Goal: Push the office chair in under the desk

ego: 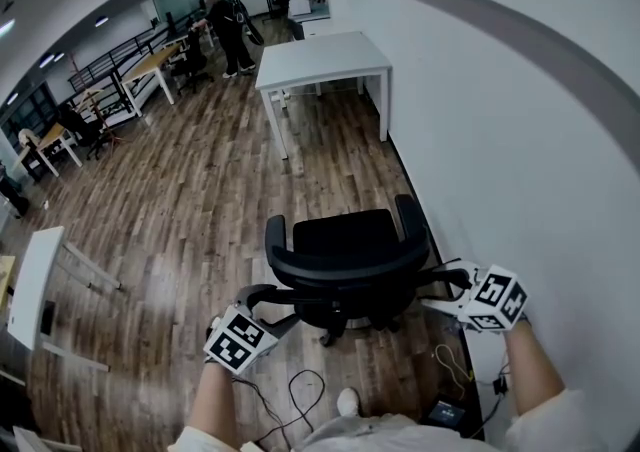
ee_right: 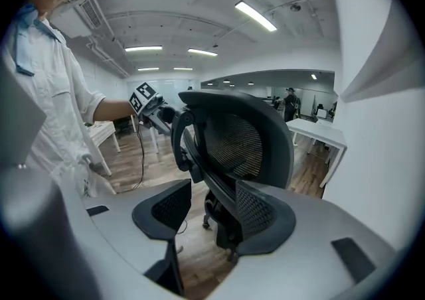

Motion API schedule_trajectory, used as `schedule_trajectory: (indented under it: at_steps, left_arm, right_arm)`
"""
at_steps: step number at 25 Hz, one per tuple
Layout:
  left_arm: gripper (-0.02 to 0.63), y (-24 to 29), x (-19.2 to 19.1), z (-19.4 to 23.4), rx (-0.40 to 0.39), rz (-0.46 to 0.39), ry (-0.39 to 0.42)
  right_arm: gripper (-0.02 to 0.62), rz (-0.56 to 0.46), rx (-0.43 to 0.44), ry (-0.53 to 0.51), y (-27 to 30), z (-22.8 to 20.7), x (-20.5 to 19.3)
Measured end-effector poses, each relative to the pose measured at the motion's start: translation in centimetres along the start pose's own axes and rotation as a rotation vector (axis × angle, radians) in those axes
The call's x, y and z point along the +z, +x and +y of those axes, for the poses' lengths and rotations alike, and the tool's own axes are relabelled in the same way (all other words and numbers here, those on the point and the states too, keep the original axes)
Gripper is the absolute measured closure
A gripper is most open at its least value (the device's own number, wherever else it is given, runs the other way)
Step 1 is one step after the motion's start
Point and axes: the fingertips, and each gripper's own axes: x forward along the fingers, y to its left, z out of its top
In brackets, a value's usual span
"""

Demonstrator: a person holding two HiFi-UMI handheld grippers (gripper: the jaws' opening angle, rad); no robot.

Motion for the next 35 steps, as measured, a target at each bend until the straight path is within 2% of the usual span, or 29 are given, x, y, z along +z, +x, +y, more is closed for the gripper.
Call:
schedule_trajectory:
  at_steps: [3,8,12,23,28,35]
  left_arm:
    - [0.296,0.5,-0.6,0.2,-0.032,0.070,0.045]
    - [0.284,1.0,-1.0,0.5,-0.061,0.119,0.074]
    - [0.267,1.8,-1.9,0.3,-0.096,0.190,0.112]
    - [0.267,3.6,-4.7,1.5,-0.113,0.350,0.166]
    - [0.267,4.3,-6.8,1.7,-0.152,0.448,0.187]
    - [0.265,5.8,-7.9,2.7,-0.186,0.510,0.233]
  right_arm:
    - [0.356,0.033,0.019,-0.020,0.2,-0.6,0.0]
    - [0.337,0.091,0.040,-0.045,0.7,-1.1,-0.2]
    - [0.324,0.153,0.052,-0.082,1.2,-1.5,-1.1]
    - [0.318,0.394,0.024,-0.246,2.3,-4.0,-4.3]
    - [0.318,0.480,0.062,-0.267,3.1,-4.9,-5.7]
    - [0.318,0.618,0.099,-0.335,4.5,-5.8,-8.1]
